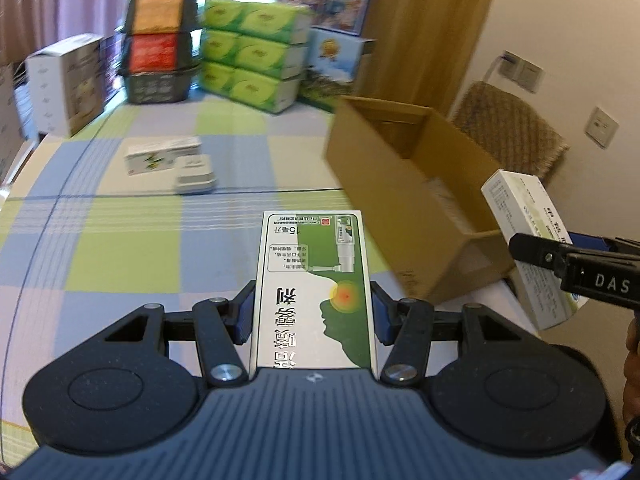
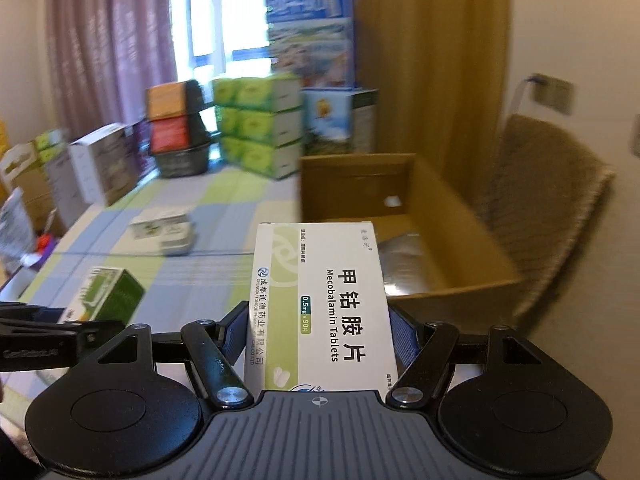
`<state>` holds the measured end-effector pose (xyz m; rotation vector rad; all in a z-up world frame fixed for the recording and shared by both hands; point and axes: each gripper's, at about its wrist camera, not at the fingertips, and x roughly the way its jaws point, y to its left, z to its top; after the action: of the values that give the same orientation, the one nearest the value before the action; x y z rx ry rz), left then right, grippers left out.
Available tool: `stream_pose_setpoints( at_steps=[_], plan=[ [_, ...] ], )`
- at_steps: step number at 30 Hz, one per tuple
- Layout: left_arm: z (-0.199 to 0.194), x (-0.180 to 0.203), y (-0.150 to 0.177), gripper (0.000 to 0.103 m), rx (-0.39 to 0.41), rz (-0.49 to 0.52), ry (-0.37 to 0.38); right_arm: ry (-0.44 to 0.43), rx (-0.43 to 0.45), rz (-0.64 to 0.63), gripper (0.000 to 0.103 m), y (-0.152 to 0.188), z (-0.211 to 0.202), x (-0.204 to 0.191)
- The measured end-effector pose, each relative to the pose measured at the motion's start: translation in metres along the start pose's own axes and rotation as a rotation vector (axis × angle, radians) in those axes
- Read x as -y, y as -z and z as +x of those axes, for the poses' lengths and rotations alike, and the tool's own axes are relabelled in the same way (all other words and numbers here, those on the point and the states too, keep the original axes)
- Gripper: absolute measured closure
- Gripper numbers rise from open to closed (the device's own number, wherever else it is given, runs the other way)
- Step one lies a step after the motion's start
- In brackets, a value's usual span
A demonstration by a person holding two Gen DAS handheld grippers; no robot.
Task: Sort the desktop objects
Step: 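Hold the green box in the left tool and white box in the right tool above the cardboard box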
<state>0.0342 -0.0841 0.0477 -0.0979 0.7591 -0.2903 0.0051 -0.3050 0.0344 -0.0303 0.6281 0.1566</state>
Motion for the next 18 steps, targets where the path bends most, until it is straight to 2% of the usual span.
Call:
stream_pose_setpoints(
  at_steps=[9,18],
  plan=[
    [0.000,0.081,-0.005,0.053,-0.003,0.081,0.086,0.105,0.021,0.089,0.035,0.011,-0.035,0.067],
    [0.010,0.116,-0.005,0.053,-0.026,0.131,0.117,0.133,0.018,0.151,0.035,0.018,-0.041,0.101]
  ],
)
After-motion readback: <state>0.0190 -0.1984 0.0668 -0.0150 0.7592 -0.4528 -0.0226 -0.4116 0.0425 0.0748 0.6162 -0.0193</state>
